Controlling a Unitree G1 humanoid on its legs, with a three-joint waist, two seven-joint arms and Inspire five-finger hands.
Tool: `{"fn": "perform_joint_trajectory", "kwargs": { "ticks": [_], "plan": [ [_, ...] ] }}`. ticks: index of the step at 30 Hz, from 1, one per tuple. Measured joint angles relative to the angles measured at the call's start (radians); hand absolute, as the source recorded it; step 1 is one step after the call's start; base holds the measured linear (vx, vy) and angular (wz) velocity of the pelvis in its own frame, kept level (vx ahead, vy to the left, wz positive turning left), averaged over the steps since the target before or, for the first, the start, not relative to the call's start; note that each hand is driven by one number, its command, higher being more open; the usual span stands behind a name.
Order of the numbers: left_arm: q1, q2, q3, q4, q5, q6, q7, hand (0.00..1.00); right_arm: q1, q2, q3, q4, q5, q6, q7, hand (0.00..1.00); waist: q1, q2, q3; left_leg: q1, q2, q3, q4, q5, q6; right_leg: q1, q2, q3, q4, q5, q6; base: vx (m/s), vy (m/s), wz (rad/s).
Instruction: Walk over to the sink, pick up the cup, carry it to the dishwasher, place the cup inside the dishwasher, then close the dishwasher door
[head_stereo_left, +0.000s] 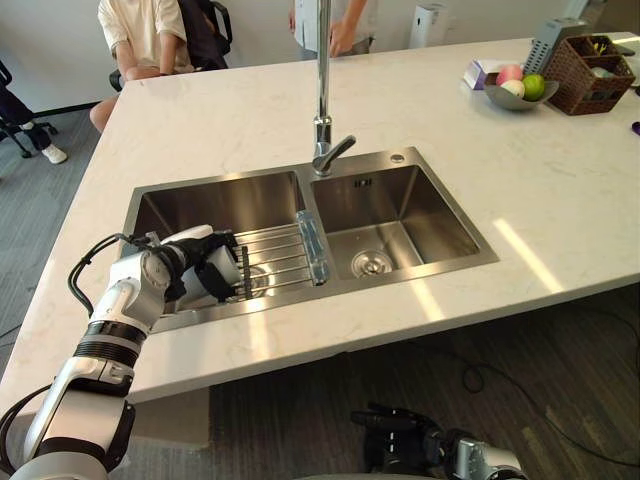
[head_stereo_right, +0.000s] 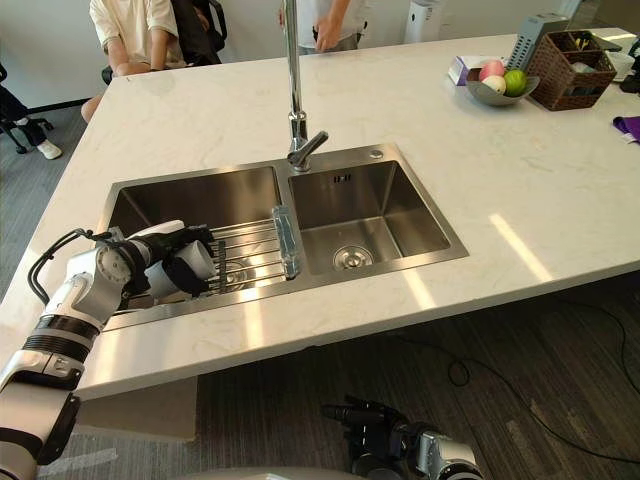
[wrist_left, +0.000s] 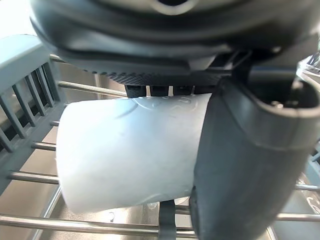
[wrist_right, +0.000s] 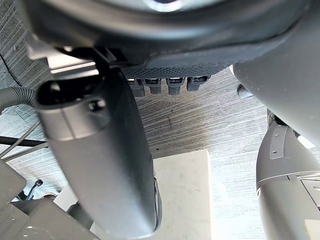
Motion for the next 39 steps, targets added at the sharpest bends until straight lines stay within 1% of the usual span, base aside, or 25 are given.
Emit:
{"fn": "perform_joint_trajectory", "kwargs": {
  "ticks": [4,5,8,9,11,12,14,15,18,19,20,22,23,24,25,27,29,33,35,39],
  "plan": [
    [0.033,-0.001,0.009,0.004,-0.043,-0.036,0.075,0.0,0.0,0.0,0.0,0.0,0.0,0.001,-0.002,1.0,0.001,0.0,0.0,0.002,0.0,0.0,0.0,0.0,0.0,0.003,0.0,0.0,0.0,0.0,0.0,0.0,0.0,0.0],
    [0.046,-0.005,0.022,0.004,-0.09,-0.058,0.109,0.0,0.0,0.0,0.0,0.0,0.0,0.001,-0.002,1.0,0.001,0.0,0.0,0.002,0.0,-0.001,0.0,0.0,0.0,0.003,0.0,-0.001,0.0,0.0,0.0,0.0,0.0,0.0],
    [0.088,-0.061,0.102,-0.002,-0.271,-0.123,0.197,0.0,0.0,0.001,-0.004,0.0,0.0,0.0,-0.005,1.0,0.002,-0.002,0.001,0.001,0.001,-0.004,0.0,0.0,0.0,0.003,0.0,-0.003,0.0,0.0,0.0,0.0,0.0,0.0],
    [0.098,-0.073,0.115,-0.009,-0.292,-0.136,0.213,0.0,0.0,0.002,-0.004,0.0,0.0,0.0,-0.006,1.0,0.003,-0.003,0.002,0.001,0.001,-0.004,0.0,0.0,0.0,0.003,0.0,-0.004,0.0,-0.001,-0.001,0.0,0.0,0.0],
    [0.14,-0.101,0.15,-0.056,-0.372,-0.153,0.247,0.0,0.0,0.004,-0.006,0.0,0.0,-0.001,-0.009,1.0,0.003,-0.004,0.002,-0.001,0.002,-0.01,0.0,0.0,0.0,0.003,0.0,-0.007,0.0,-0.002,-0.001,0.0,0.0,0.05],
    [0.191,-0.132,0.179,-0.112,-0.45,-0.167,0.273,0.0,0.0,0.005,-0.007,0.001,0.001,-0.003,-0.011,1.0,0.005,-0.005,0.002,-0.002,0.002,-0.017,0.0,0.001,0.001,0.003,0.0,-0.01,0.0,-0.003,-0.001,0.0,0.0,0.06],
    [0.249,-0.175,0.215,-0.187,-0.511,-0.183,0.295,0.0,0.001,0.008,-0.012,0.005,0.001,-0.008,-0.011,1.0,0.008,-0.008,0.002,-0.003,0.003,-0.022,0.0,0.001,0.001,0.004,0.0,-0.014,0.0,-0.005,-0.002,0.01,0.012,0.07],
    [0.302,-0.213,0.244,-0.258,-0.565,-0.2,0.315,0.0,0.001,0.014,-0.032,0.02,0.001,-0.012,-0.011,1.0,0.015,-0.011,0.001,-0.002,0.003,-0.026,0.0,0.002,0.003,0.007,0.0,-0.018,0.001,-0.006,-0.002,0.01,0.025,0.07],
    [0.377,-0.269,0.294,-0.371,-0.66,-0.241,0.35,0.0,0.004,0.017,-0.048,0.035,0.001,-0.019,-0.009,1.0,0.034,-0.016,0.0,-0.001,0.001,-0.028,0.0,0.004,0.007,0.01,-0.001,-0.02,0.001,-0.006,-0.002,0.0,0.02,0.04],
    [0.406,-0.291,0.325,-0.416,-0.718,-0.265,0.365,0.0,0.004,0.018,-0.048,0.042,0.001,-0.027,-0.009,1.0,0.04,-0.02,0.0,-0.001,0.0,-0.032,0.0,0.006,0.01,0.012,-0.002,-0.025,0.001,-0.006,-0.002,-0.03,0.021,0.11],
    [0.425,-0.313,0.355,-0.452,-0.769,-0.286,0.381,0.0,0.007,0.021,-0.05,0.047,0.001,-0.034,-0.009,1.0,0.05,-0.025,0.0,0.0,-0.002,-0.035,0.0,0.008,0.012,0.016,-0.003,-0.028,0.0,-0.006,-0.003,-0.04,0.019,0.13],
    [0.437,-0.331,0.389,-0.482,-0.837,-0.31,0.398,0.0,0.007,0.027,-0.071,0.06,0.001,-0.043,-0.011,1.0,0.062,-0.031,0.001,0.001,-0.004,-0.043,0.0,0.01,0.015,0.022,-0.004,-0.037,0.0,-0.006,-0.003,-0.06,0.015,0.16],
    [0.458,-0.347,0.427,-0.512,-0.9,-0.328,0.413,0.0,0.009,0.032,-0.085,0.068,0.001,-0.047,-0.014,1.0,0.067,-0.035,-0.001,-0.001,-0.004,-0.051,0.0,0.013,0.018,0.024,-0.007,-0.044,0.0,-0.006,-0.003,-0.07,0.011,0.17],
    [0.468,-0.354,0.442,-0.525,-0.924,-0.338,0.419,0.0,0.011,0.033,-0.087,0.067,0.001,-0.049,-0.018,1.0,0.069,-0.036,-0.002,-0.001,-0.005,-0.053,0.0,0.014,0.018,0.024,-0.008,-0.046,0.0,-0.006,-0.003,-0.05,0.007,0.14],
    [0.484,-0.381,0.472,-0.559,-0.962,-0.348,0.432,0.0,0.022,0.035,-0.088,0.067,0.0,-0.052,-0.029,1.0,0.077,-0.039,-0.003,-0.004,-0.001,-0.056,0.002,0.015,0.019,0.024,-0.011,-0.049,0.0,-0.005,-0.005,-0.05,0.008,0.11],
    [0.508,-0.442,0.502,-0.632,-1.027,-0.397,0.462,0.0,0.033,0.048,-0.097,0.067,-0.01,-0.059,-0.051,1.0,0.099,-0.052,-0.011,-0.014,-0.001,-0.068,0.01,0.015,0.019,0.024,-0.014,-0.059,0.0,-0.004,-0.006,-0.04,0.013,0.14],
    [0.53,-0.471,0.511,-0.691,-1.032,-0.425,0.483,0.0,0.036,0.064,-0.117,0.069,-0.029,-0.059,-0.068,1.0,0.107,-0.061,-0.017,-0.023,-0.001,-0.08,0.016,0.015,0.019,0.024,-0.016,-0.069,0.0,-0.003,-0.007,-0.01,0.016,0.16],
    [0.55,-0.501,0.507,-0.764,-1.004,-0.452,0.509,0.0,0.037,0.075,-0.126,0.07,-0.064,-0.062,-0.085,1.0,0.116,-0.069,-0.023,-0.035,-0.004,-0.095,0.027,0.016,0.019,0.024,-0.024,-0.083,0.0,-0.002,-0.006,-0.01,0.036,0.12],
    [0.551,-0.505,0.507,-0.788,-0.97,-0.455,0.523,0.0,0.037,0.08,-0.127,0.07,-0.08,-0.067,-0.09,1.0,0.116,-0.071,-0.025,-0.039,-0.006,-0.099,0.031,0.016,0.02,0.024,-0.026,-0.087,0.0,-0.001,-0.006,-0.01,0.032,0.08],
    [0.551,-0.505,0.506,-0.816,-0.963,-0.459,0.541,0.0,0.037,0.083,-0.135,0.079,-0.08,-0.077,-0.095,1.0,0.117,-0.073,-0.027,-0.048,-0.01,-0.109,0.037,0.017,0.021,0.024,-0.031,-0.094,0.0,0.001,-0.006,-0.02,0.031,0.07]
  ]
}}
